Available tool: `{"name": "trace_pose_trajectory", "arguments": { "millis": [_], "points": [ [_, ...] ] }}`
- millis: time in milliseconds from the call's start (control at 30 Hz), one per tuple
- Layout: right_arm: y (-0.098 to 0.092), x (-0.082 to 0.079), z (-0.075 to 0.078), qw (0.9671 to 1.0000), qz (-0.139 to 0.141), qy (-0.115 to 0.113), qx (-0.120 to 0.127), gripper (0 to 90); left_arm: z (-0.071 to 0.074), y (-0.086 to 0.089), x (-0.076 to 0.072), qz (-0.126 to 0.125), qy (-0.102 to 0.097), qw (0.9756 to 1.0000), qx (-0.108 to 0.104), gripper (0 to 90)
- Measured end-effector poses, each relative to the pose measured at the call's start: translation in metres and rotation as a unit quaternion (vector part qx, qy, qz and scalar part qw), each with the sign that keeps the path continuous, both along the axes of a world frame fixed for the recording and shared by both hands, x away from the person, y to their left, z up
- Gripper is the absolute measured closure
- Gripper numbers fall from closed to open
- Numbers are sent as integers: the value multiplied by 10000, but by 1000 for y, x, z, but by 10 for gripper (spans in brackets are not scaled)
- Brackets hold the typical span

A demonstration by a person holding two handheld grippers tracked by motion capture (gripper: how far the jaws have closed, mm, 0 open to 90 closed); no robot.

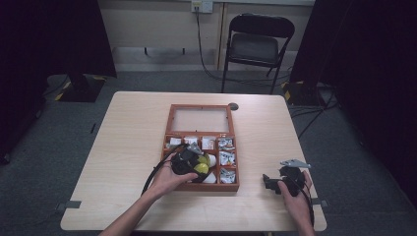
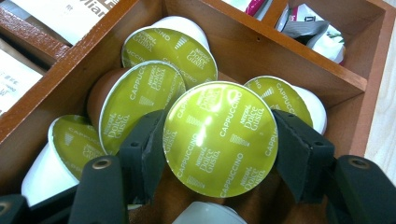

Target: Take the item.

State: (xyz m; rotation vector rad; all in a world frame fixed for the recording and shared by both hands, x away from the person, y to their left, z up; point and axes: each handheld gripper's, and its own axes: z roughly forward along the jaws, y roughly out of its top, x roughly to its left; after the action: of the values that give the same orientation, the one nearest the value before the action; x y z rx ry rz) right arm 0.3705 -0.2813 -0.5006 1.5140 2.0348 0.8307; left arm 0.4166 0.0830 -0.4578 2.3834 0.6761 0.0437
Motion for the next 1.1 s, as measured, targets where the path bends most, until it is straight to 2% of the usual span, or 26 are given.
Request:
{"name": "trace_pose_trajectory", "arguments": {
  "millis": [333, 500, 733, 933, 1033, 1100],
  "points": [
    [0, 0, 0, 10000, 0, 0, 1, 0, 5, 3, -1, 75, -81, 9998, -178, 382],
    [0, 0, 0, 10000, 0, 0, 0, 0, 11, 6, 0, 31, -48, 9995, -298, 381],
    [0, 0, 0, 10000, -1, 1, 1, 0, 16, 10, 0, 107, -127, 9991, -378, 381],
    [0, 0, 0, 10000, 0, 0, 1, 0, 19, 10, -1, 90, -159, 9991, -393, 382],
    [0, 0, 0, 10000, -3, -3, 0, 0, 22, 11, -4, 98, -237, 9991, -343, 382],
    [0, 0, 0, 10000, 0, 0, 1, 0, 24, 11, -5, 76, -259, 9989, -392, 382]
  ]
}}
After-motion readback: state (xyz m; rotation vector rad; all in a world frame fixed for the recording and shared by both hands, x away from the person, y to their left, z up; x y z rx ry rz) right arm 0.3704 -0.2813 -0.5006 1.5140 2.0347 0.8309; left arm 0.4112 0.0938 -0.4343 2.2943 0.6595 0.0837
